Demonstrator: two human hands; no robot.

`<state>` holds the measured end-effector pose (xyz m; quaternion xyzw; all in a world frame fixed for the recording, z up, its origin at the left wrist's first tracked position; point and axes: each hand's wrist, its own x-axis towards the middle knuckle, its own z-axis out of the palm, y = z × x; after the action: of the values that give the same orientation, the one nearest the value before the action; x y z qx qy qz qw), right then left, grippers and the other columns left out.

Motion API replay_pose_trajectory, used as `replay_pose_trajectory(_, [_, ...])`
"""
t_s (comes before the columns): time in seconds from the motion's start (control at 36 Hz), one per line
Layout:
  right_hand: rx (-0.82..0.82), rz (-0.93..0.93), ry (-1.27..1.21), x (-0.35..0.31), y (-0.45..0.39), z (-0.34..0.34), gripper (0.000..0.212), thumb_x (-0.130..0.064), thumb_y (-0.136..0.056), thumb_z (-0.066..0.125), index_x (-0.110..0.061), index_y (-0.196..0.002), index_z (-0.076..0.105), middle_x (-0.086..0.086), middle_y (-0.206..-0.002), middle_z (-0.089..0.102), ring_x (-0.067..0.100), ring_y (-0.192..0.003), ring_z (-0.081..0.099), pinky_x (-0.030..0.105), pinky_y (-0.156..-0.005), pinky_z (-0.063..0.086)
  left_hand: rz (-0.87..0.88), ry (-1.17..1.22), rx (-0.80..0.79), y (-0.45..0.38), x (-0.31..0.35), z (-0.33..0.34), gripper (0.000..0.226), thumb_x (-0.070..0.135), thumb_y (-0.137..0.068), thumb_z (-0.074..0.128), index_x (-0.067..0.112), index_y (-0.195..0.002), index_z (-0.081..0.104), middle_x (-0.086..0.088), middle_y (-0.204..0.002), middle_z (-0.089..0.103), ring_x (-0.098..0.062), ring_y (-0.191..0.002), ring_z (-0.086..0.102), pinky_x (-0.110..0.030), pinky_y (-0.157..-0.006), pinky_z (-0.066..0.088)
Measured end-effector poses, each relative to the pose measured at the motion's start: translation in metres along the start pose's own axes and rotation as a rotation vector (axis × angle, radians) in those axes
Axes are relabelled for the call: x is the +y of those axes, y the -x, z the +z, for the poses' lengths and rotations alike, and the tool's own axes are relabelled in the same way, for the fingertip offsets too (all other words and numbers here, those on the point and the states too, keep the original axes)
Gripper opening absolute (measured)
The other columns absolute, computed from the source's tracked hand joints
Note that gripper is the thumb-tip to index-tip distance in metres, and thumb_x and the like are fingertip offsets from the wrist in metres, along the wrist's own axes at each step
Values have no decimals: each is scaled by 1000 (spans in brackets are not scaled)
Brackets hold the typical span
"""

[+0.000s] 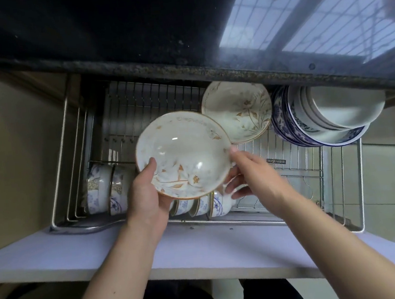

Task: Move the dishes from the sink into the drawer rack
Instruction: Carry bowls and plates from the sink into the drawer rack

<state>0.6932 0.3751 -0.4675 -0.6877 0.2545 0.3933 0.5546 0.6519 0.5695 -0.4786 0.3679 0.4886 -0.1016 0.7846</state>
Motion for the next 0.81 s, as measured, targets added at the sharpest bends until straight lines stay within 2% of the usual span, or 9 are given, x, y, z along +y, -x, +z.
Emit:
replay_pose_trajectory(0.06, [-16, -43, 125, 2, 7, 4, 26, -40, -106, 48, -17, -107, 60, 12, -78, 72, 22, -60, 66, 38, -58, 57, -31, -60, -65, 4, -3, 3, 28, 28, -106, 47, 15, -121, 68, -9, -119, 75, -27, -111, 72, -45, -99, 53])
replay_pose_trajectory(0.11, [83, -57, 209, 7, 5, 6, 16, -26, -104, 46, -16, -103, 58, 16, -73, 70, 23, -53, 62, 38, -53, 55, -61, -110, -111, 5, -5, 5, 30, 26, -105, 49, 12, -124, 67, -11, -120, 75, -28, -115, 70, -48, -105, 50])
replay_pose_trajectory(0.19, [191, -33, 218, 12, -1, 3, 16, -17, -103, 42, -7, -102, 55, 16, -67, 62, 22, -45, 55, 34, -44, 45, -82, -158, -170, 7, -7, 6, 36, 26, -100, 56, 9, -131, 64, -12, -125, 72, -29, -121, 67, -51, -114, 44])
replay_pose_trajectory(0.31, [321, -56, 185, 13, -8, -6, 17, -18, -103, 45, -5, -101, 57, 16, -74, 63, 18, -40, 53, 29, -40, 42, -19, -241, -254, 13, -9, 11, 57, 36, -89, 60, 18, -143, 55, -5, -130, 70, -23, -121, 67, -46, -107, 49])
replay_pose_trajectory(0.42, [500, -101, 192, 8, -29, -25, 20, -19, -100, 44, -3, -105, 56, 19, -81, 67, 24, -43, 58, 30, -39, 44, 61, -283, -216, 8, -7, 6, 51, 36, -104, 49, 34, -154, 39, -7, -138, 63, -23, -120, 66, -48, -104, 51])
replay_pose_trajectory(0.53, [609, -80, 116, -1, -67, -48, 24, -10, -98, 42, 9, -100, 57, 24, -77, 62, 24, -37, 57, 27, -35, 44, 64, -290, -188, 5, -4, 1, 44, 29, -106, 46, 31, -150, 44, -7, -133, 66, -24, -115, 70, -47, -102, 52])
replay_pose_trajectory(0.61, [658, -77, 143, -3, -92, -53, 33, -21, -96, 44, 8, -106, 58, 21, -72, 67, 30, -42, 64, 48, -46, 59, 69, -306, -148, 3, -6, -1, 42, 19, -103, 51, 30, -144, 51, -7, -124, 72, -26, -109, 73, -44, -98, 55])
replay_pose_trajectory(0.69, [688, -69, 180, -5, -108, -48, 33, -30, -97, 46, 0, -107, 56, 20, -76, 71, 35, -53, 70, 50, -56, 62, 72, -321, -119, 2, -8, -1, 44, 13, -100, 53, 29, -142, 55, -8, -116, 76, -28, -104, 74, -44, -97, 56])
replay_pose_trajectory(0.81, [717, -37, 146, -2, -129, -44, 32, -32, -91, 47, -3, -100, 55, 11, -55, 66, 39, -60, 72, 55, -66, 62, 69, -305, -105, 1, -9, -1, 43, 10, -100, 53, 25, -140, 56, -10, -112, 77, -31, -101, 74, -43, -94, 57])
